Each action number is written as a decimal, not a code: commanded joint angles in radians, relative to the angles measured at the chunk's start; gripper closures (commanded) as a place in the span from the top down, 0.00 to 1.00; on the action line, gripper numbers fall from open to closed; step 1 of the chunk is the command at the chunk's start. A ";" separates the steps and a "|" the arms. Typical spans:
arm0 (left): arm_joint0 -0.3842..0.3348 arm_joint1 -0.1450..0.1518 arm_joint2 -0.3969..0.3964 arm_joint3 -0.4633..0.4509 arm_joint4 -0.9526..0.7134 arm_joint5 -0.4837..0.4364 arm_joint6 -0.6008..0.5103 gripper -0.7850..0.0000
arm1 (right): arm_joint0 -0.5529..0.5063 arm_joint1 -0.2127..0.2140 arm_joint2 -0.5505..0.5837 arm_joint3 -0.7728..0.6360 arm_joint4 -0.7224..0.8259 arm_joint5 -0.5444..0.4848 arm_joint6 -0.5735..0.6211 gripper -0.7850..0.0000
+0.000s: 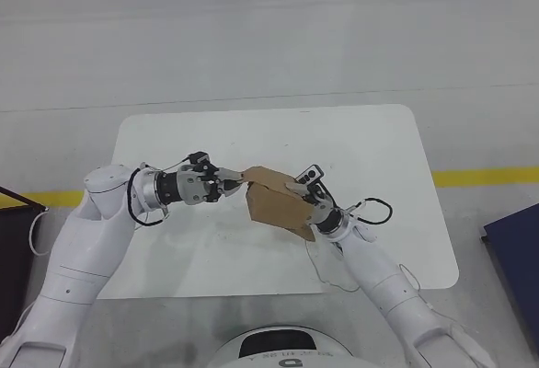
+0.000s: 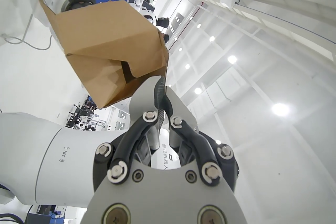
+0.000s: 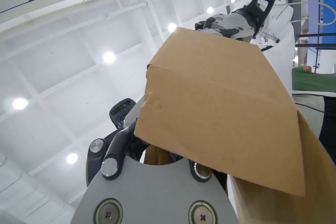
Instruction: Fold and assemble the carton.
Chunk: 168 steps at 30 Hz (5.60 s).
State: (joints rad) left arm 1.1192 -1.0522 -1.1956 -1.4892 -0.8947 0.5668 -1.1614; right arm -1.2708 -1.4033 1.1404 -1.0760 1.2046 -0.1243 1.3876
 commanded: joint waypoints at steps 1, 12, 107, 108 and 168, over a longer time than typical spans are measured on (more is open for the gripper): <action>0.000 0.000 -0.010 0.005 -0.020 -0.012 0.008 0.00 | 0.002 0.000 0.000 0.003 -0.001 -0.001 0.000 0.00; 0.002 -0.004 -0.015 0.014 -0.086 -0.045 0.053 1.00 | 0.004 -0.003 -0.001 0.002 -0.017 -0.014 -0.011 0.00; -0.058 0.060 -0.011 -0.065 0.097 0.114 0.071 0.32 | 0.035 -0.016 0.019 0.047 -0.059 0.014 -0.002 0.00; -0.056 0.064 -0.026 -0.069 0.095 0.119 0.064 0.33 | 0.033 -0.016 0.020 0.047 -0.059 0.014 -0.001 0.00; -0.249 0.015 0.245 0.019 0.126 0.081 0.131 0.84 | -0.004 -0.016 0.013 0.001 -0.070 0.015 -0.010 0.00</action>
State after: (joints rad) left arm 0.8711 -1.0373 -0.9517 -1.4691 -0.7683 0.6463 -1.0316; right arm -1.2750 -1.4193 1.1547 -1.0749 1.1346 -0.1105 1.3783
